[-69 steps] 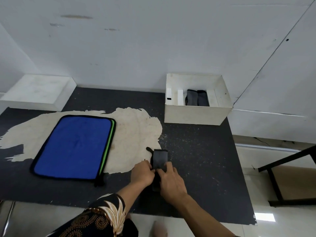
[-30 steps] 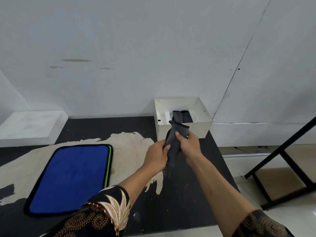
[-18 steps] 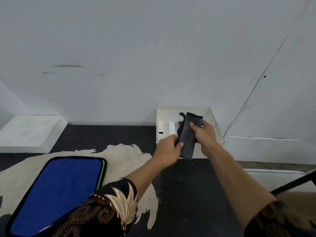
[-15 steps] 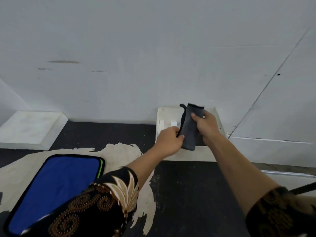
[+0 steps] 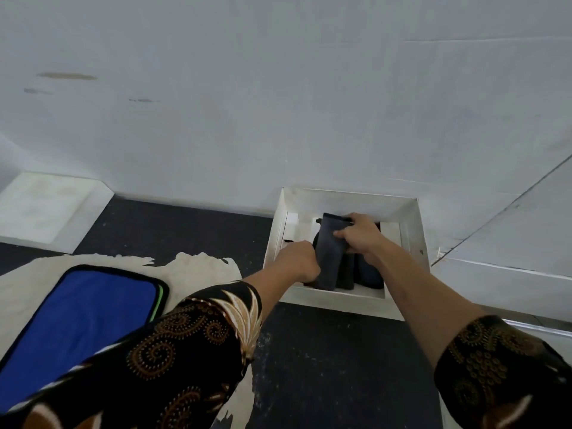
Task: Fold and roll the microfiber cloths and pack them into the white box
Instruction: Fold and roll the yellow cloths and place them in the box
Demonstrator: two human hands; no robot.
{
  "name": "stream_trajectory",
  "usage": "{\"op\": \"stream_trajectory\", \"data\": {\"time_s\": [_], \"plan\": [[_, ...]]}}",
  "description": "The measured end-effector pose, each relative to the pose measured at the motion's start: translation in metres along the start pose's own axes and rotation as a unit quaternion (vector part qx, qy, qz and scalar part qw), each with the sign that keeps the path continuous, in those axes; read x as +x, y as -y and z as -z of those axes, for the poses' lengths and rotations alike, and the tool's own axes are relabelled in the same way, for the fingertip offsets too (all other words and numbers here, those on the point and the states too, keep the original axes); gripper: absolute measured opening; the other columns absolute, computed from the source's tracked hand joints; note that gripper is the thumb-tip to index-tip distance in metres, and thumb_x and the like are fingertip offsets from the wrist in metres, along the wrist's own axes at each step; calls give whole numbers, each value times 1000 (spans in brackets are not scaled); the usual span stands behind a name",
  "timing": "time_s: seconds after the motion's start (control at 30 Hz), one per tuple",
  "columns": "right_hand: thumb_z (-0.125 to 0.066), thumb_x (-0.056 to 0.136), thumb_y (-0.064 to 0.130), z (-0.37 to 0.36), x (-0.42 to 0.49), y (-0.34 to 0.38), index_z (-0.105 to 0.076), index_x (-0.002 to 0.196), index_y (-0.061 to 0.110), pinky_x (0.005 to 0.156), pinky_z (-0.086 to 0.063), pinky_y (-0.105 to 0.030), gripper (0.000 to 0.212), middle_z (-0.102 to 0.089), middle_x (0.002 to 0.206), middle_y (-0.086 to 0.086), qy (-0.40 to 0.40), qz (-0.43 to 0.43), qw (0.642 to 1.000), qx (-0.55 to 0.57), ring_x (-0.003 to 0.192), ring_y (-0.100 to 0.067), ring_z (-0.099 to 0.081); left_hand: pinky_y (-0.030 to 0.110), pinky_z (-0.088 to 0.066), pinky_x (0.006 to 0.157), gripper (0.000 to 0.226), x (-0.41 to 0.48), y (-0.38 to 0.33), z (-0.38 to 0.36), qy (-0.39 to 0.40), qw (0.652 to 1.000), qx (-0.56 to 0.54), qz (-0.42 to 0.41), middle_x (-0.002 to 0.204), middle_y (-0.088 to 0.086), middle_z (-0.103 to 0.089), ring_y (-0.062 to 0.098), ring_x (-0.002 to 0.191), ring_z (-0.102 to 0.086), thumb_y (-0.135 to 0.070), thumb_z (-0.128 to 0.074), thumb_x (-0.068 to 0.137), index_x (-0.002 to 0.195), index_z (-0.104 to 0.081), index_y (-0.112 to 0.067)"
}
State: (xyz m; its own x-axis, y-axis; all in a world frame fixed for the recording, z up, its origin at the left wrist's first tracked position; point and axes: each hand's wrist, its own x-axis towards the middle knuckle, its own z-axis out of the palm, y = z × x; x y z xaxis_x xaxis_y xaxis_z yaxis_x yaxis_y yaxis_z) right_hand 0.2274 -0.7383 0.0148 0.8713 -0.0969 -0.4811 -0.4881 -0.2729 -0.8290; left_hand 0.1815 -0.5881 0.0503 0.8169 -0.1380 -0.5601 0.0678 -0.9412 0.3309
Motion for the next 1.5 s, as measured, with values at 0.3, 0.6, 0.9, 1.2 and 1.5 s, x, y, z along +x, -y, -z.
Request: {"op": "stream_trajectory", "data": {"time_s": [0.3, 0.6, 0.9, 1.2, 1.5], "plan": [[-77, 78, 21, -14, 32, -11, -52, 123, 9, 84, -56, -40, 53, -65, 113, -14, -60, 14, 972, -228, 102, -33, -63, 29, -43, 61, 12, 29, 11, -9, -2, 999, -18, 44, 78, 5, -54, 23, 78, -57, -10, -56, 87, 77, -49, -11], [-70, 82, 6, -26, 34, -19, -54, 103, 12, 84, -54, -37, 27, -68, 98, -10, -142, 72, 976, -151, 96, -28, -64, 29, -40, 56, 26, 26, 16, -13, -15, 999, 26, 18, 68, 2, -50, 21, 69, -54, -15, -57, 89, 65, -44, -14], [-68, 88, 26, -46, 14, -14, -47, 132, 14, 86, -50, -39, 50, -35, 132, -18, 4, 182, 862, -474, 105, -36, -56, 33, -46, 67, 17, 4, 11, 5, -11, 999, 21, -48, 97, 8, -65, 23, 86, -60, -20, -54, 94, 105, -61, -10], [-59, 93, 32, -52, -18, 2, -37, 142, 16, 98, -42, -43, 56, -27, 145, -17, 20, 98, 892, -440, 128, -40, -40, 32, -49, 92, 32, -42, 34, 27, -127, 981, -109, -98, 119, 0, -65, 18, 105, -60, -22, -54, 98, 130, -58, -19], [-63, 92, 31, -103, -131, 17, -46, 138, 15, 100, -44, -42, 52, -48, 134, -12, -176, 208, 906, -323, 124, -32, -44, 38, -44, 106, 51, -103, 123, 37, -230, 970, -42, -68, 144, 0, -48, 22, 128, -51, -34, -63, 94, 141, -49, -23]]}}
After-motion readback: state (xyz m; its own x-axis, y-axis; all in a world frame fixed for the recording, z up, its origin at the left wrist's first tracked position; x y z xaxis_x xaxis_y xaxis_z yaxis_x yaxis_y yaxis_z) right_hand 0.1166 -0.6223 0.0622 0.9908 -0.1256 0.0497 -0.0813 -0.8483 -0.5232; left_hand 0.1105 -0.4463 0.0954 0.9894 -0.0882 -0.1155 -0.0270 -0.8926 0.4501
